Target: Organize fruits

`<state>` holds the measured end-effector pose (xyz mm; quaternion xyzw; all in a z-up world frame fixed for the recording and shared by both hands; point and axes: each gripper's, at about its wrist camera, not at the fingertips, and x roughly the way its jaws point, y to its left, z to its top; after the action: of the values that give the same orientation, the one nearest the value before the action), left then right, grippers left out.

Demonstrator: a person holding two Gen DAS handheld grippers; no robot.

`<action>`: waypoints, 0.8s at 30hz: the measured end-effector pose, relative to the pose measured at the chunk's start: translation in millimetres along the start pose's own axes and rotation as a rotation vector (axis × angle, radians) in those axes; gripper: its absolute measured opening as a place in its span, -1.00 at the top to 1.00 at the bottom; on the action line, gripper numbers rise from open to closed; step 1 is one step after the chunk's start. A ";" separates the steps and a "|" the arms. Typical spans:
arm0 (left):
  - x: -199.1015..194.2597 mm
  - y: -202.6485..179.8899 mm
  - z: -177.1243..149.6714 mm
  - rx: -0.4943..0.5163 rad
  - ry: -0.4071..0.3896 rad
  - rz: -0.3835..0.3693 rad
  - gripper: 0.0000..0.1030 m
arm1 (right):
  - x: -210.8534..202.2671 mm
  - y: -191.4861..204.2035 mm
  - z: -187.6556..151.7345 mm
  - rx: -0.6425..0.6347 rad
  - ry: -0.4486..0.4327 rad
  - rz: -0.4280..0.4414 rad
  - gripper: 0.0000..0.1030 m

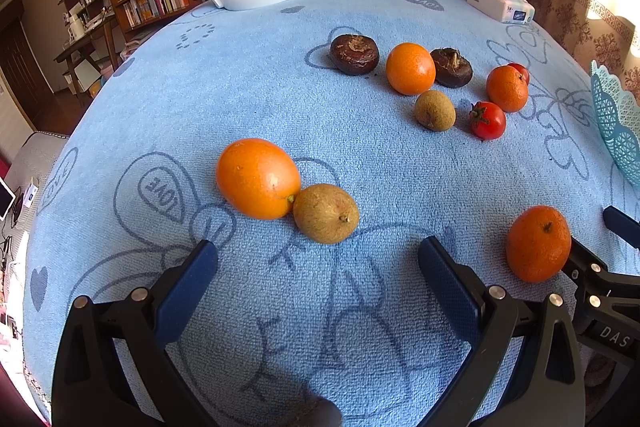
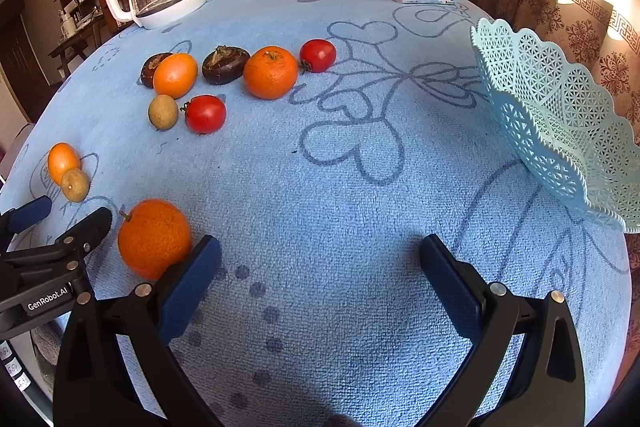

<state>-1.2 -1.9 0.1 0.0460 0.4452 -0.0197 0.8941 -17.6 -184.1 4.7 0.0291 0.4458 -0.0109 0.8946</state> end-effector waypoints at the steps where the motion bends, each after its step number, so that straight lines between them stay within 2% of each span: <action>1: 0.7 0.5 -0.5 0.000 0.000 0.001 -0.91 | 0.1 0.3 0.2 -0.001 0.000 0.000 -0.96; 24: -0.9 0.9 -1.3 0.001 0.001 0.001 -0.91 | 0.0 -0.8 -0.9 -0.020 -0.004 0.017 -0.96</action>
<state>-2.7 -0.9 0.1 0.0467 0.4457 -0.0191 0.8938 -18.3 -184.8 4.1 0.0240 0.4439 0.0009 0.8957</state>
